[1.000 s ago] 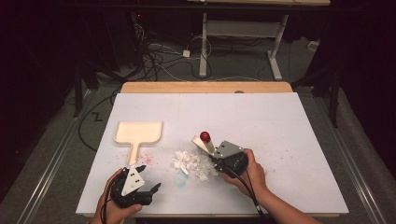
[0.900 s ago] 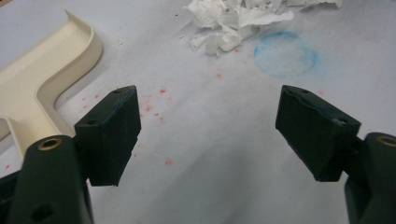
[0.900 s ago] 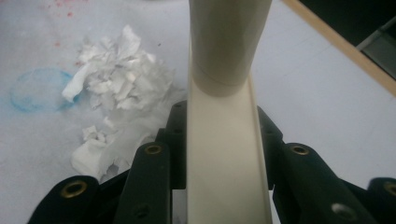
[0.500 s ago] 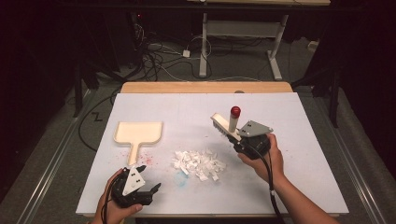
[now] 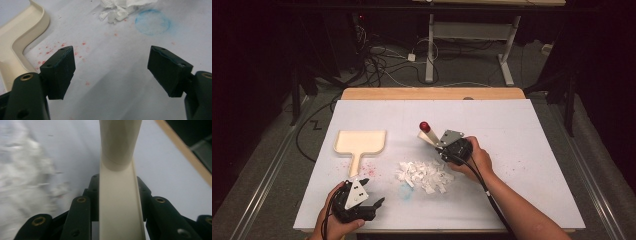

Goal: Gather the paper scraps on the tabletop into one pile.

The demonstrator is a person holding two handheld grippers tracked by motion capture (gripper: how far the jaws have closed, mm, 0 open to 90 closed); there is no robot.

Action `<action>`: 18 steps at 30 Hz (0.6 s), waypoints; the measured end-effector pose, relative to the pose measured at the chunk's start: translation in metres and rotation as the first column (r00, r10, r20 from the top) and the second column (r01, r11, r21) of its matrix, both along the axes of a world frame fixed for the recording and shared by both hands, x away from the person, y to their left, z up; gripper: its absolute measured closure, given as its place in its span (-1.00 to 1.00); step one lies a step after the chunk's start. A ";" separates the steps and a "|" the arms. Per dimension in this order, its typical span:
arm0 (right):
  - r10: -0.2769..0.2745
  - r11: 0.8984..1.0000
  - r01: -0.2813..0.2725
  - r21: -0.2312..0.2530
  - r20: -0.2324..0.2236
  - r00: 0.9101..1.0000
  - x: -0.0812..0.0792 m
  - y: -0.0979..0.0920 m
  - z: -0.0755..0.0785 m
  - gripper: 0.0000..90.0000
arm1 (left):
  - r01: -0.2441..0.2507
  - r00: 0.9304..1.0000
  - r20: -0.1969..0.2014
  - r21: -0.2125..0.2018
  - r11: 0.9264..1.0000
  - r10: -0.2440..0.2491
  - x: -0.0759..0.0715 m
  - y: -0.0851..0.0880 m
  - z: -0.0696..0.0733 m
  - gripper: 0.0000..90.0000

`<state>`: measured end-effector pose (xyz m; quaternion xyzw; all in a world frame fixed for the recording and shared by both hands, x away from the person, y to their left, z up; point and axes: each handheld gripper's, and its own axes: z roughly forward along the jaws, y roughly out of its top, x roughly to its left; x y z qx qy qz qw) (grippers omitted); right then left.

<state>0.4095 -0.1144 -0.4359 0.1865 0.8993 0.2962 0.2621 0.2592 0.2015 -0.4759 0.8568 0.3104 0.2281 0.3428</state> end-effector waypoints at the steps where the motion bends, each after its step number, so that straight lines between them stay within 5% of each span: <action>1: 0.025 1.000 -0.025 -0.004 -0.011 1.000 -0.002 0.000 0.001 0.50 | 0.000 1.000 0.001 0.000 1.000 0.000 0.000 0.000 0.000 -0.52; 4: 0.088 0.996 -0.086 0.031 -0.071 0.994 -0.015 -0.008 0.009 0.51 | -0.001 1.000 0.001 -0.003 1.000 0.001 -0.001 0.001 0.000 -0.52; 9: 0.129 0.990 -0.123 0.068 -0.108 0.986 -0.032 -0.020 0.016 0.51 | 0.003 1.000 0.001 0.004 1.000 -0.003 -0.002 0.000 0.000 -0.52; 14: 0.124 0.983 -0.114 0.141 -0.066 0.990 -0.046 -0.037 0.032 0.51 | 0.000 1.000 0.002 0.002 1.000 0.000 -0.001 -0.002 0.001 -0.52; 18: 0.118 0.983 -0.111 0.147 -0.042 0.992 -0.060 -0.061 0.046 0.51 | 0.001 1.000 -0.001 0.008 1.000 -0.001 -0.001 -0.002 0.000 -0.52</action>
